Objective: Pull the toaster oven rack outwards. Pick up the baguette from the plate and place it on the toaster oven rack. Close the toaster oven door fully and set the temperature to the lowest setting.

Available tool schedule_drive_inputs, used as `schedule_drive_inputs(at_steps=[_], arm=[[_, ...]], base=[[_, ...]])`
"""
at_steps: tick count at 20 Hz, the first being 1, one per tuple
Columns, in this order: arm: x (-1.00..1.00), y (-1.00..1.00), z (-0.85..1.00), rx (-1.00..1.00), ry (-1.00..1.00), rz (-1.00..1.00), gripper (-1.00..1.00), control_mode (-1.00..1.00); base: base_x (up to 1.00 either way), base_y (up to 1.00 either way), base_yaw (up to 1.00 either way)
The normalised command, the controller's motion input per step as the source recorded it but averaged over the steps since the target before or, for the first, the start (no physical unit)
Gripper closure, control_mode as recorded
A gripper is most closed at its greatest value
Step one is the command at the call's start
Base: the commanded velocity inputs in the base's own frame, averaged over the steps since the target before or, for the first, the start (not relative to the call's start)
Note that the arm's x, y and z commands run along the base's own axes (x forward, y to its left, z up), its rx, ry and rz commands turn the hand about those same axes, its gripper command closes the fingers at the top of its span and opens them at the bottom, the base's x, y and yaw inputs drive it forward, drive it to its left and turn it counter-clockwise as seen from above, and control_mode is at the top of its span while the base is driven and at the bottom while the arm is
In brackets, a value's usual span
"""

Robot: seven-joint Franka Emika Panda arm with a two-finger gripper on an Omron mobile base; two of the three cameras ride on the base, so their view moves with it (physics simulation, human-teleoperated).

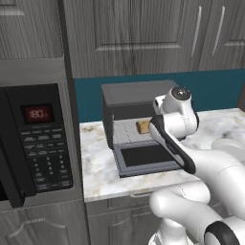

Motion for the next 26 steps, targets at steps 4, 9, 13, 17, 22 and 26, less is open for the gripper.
schedule_drive_inputs(at_steps=[4, 9, 13, 17, 22, 26], arm=[[0.32, 0.0, -0.2, 0.0, 0.0, 0.0, 1.0, -1.0], [0.28, 0.0, -0.14, 0.0, 0.0, 0.0, 1.0, -1.0], [0.24, 0.0, -0.12, 0.0, 0.0, 0.0, 1.0, -1.0], [0.18, 0.0, -0.08, 0.0, 0.0, 0.0, 1.0, -1.0], [0.08, 0.0, -0.13, 0.0, 0.0, 0.0, 1.0, -1.0], [0.0, 0.0, -0.23, 0.01, 0.0, 0.0, 1.0, -1.0]], base=[[0.0, 0.0, 0.0], [0.0, 0.0, 0.0], [0.0, 0.0, 0.0], [0.0, 0.0, 0.0], [0.0, 0.0, 0.0], [0.0, 0.0, 0.0]])
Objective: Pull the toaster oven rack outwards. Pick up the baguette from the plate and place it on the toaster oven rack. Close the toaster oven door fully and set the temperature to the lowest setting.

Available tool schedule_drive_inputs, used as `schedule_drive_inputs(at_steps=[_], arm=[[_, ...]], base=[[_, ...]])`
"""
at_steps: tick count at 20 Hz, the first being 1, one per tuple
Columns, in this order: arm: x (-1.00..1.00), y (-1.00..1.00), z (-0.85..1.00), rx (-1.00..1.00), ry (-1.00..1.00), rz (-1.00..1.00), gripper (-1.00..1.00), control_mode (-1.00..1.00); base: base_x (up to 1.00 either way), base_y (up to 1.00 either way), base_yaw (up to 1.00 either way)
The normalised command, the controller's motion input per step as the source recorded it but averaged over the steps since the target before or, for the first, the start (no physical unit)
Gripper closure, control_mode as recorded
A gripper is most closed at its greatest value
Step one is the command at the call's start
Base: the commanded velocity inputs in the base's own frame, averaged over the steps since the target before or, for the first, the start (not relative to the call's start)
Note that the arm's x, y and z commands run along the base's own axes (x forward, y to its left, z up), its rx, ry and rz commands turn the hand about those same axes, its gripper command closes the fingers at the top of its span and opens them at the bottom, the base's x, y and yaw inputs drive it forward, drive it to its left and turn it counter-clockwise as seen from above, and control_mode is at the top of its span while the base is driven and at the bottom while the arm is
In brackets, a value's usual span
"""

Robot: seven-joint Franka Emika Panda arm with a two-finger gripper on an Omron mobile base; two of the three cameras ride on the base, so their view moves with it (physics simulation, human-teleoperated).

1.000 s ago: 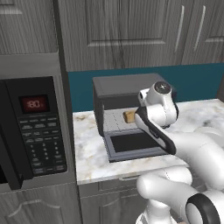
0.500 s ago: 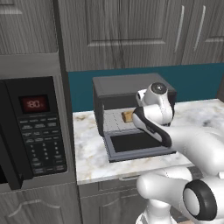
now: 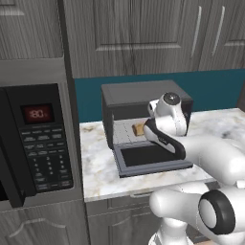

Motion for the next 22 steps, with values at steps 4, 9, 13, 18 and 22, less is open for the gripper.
schedule_drive_inputs(at_steps=[4, 9, 13, 18, 22], arm=[[0.0, 0.0, -0.24, 0.02, 0.0, 0.0, 1.0, -1.0], [0.0, 0.0, -0.2, 0.01, 0.0, 0.0, 1.0, -1.0], [0.0, 0.0, -0.23, 0.01, 0.0, 0.0, 1.0, -1.0], [0.0, 0.0, -0.15, 0.0, -0.01, 0.0, 1.0, -1.0], [0.0, 0.0, -0.13, 0.0, -0.01, 0.0, -1.0, -1.0]], base=[[0.0, 0.0, 0.0], [0.0, 0.0, 0.0], [0.0, 0.0, 0.0], [0.0, 0.0, 0.0], [0.0, 0.0, 0.0]])
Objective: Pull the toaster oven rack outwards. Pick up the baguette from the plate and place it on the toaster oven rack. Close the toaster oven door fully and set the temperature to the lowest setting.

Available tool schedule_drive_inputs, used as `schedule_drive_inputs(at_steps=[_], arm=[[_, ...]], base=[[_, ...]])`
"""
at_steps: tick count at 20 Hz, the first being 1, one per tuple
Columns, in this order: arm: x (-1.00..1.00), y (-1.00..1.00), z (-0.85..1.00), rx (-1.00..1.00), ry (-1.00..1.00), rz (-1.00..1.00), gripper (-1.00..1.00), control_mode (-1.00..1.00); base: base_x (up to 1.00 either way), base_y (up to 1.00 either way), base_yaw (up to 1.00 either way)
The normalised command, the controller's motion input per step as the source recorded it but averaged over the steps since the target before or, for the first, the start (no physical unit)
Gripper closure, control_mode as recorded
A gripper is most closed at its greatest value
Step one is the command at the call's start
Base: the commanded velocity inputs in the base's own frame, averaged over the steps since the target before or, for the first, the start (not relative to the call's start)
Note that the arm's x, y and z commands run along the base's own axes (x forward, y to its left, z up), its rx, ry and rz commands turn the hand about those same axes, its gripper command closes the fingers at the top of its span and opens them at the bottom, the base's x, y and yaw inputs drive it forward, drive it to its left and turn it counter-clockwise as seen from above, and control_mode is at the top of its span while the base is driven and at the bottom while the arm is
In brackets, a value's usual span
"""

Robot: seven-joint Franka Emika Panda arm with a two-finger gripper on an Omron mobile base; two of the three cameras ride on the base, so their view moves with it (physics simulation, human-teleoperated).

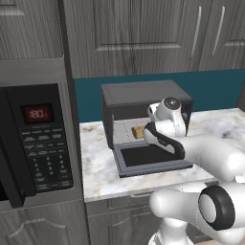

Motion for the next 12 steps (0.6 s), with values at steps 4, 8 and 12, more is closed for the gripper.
schedule_drive_inputs(at_steps=[4, 8, 12], arm=[[0.0, 0.0, 0.01, 0.0, -0.1, 0.0, -1.0, -1.0], [0.0, 0.0, 0.11, 0.0, -0.21, 0.0, -1.0, -1.0], [0.0, 0.0, 0.0, 0.0, -0.15, 0.0, -1.0, -1.0]], base=[[0.0, 0.0, 0.0], [0.0, 0.0, 0.0], [0.0, 0.0, 0.0]])
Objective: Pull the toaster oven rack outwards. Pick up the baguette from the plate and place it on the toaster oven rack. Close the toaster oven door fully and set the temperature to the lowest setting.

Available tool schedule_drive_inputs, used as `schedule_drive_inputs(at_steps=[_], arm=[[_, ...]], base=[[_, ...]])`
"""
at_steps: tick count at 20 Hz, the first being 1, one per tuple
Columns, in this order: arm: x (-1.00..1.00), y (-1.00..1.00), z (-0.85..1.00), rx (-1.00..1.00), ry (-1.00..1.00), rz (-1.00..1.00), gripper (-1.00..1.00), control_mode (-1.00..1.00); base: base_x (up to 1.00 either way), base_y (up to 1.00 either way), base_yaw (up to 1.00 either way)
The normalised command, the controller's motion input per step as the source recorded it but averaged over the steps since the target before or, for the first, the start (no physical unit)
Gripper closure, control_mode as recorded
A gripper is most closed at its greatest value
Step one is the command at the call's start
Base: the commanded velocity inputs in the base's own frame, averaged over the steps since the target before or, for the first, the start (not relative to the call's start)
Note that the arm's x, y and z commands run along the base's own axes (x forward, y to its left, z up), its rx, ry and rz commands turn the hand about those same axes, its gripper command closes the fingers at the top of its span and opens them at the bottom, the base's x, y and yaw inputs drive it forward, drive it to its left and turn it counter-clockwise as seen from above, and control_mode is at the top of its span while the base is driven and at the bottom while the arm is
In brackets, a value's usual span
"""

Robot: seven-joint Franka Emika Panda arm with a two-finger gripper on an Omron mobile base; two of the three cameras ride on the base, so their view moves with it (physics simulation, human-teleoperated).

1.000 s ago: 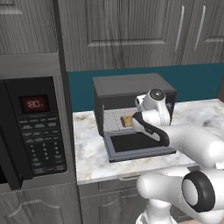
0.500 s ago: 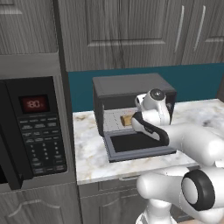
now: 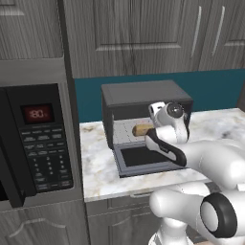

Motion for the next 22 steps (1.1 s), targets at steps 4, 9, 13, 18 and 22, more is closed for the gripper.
schedule_drive_inputs(at_steps=[4, 9, 13, 18, 22], arm=[[-0.05, 0.0, 0.08, 0.0, -0.16, 0.0, -1.0, -1.0], [-0.42, -0.19, 0.53, 0.02, -0.03, -0.02, -1.0, -1.0], [-0.51, -0.08, 0.65, 0.01, 0.12, -0.07, -1.0, -1.0], [-0.5, 0.01, 0.41, 0.02, 0.02, -0.31, -1.0, -1.0], [-0.13, 0.02, 0.51, 0.03, 0.01, -0.41, -1.0, -1.0]], base=[[0.0, 0.0, 0.0], [0.0, 0.0, 0.0], [0.0, 0.0, 0.0], [0.0, 0.0, 0.0], [0.0, 0.0, 0.0]])
